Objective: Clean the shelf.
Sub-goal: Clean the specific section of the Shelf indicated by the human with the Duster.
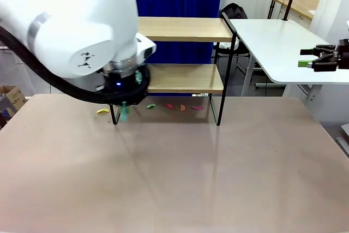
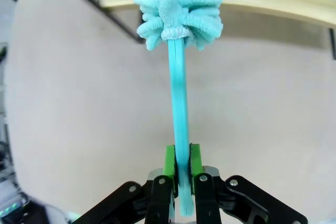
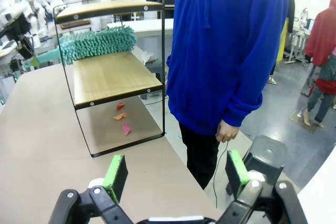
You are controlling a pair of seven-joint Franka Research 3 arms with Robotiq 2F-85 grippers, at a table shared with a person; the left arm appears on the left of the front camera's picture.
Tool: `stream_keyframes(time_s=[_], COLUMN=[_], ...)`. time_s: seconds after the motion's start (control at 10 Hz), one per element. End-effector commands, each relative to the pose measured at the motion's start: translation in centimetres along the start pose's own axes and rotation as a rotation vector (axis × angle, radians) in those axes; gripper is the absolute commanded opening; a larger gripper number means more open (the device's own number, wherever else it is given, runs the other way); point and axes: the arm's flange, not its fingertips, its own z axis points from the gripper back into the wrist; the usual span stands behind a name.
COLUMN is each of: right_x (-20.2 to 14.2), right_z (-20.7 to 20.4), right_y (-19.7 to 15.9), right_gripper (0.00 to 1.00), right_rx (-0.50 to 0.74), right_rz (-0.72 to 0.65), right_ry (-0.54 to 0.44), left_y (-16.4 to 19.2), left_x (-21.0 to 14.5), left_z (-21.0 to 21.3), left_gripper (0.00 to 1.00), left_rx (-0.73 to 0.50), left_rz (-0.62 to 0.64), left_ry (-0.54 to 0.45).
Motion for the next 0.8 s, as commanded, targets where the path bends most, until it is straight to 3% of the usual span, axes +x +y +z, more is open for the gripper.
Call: stream_keyframes(time_s=[0.0,0.1,0.2,0.3,0.5,0.6,0.7], right_x=[0.3,0.3,0.3,0.3,0.3,0.3,0.3], right_z=[-0.1,-0.1,-0.1,-0.1,-0.1,-0.1,-0.1], right_y=[0.1,0.1,0.1,0.1,0.1,0.1,0.1], right_gripper=[1.00,1.00,1.00,1.00,1.00,1.00,1.00], right_rx=[-0.001,-0.001,-0.001,-0.001,-0.001,-0.001,-0.001], right_rz=[0.004,0.004,0.004,0.004,0.004,0.004,0.004], right_ry=[-0.004,-0.004,-0.004,-0.004,-0.004,-0.004,-0.004], left_y=[3.2,4.2,3.9,2.8,-0.1,2.1,2.1], left_x=[0.2,0.1,-0.8,-1.8,-3.5,-1.9,-1.9], left_z=[-0.5,-0.7,0.8,3.1,6.6,3.2,3.2], left_gripper=[0.13,0.13,0.13,0.13,0.13,0.13,0.13], left_rx=[0.112,0.234,0.358,0.365,0.176,0.287,0.287], left_rz=[-0.034,-0.043,-0.068,-0.084,-0.121,-0.130,-0.130], left_ry=[0.017,-0.018,-0.118,-0.194,-0.236,-0.167,-0.167])
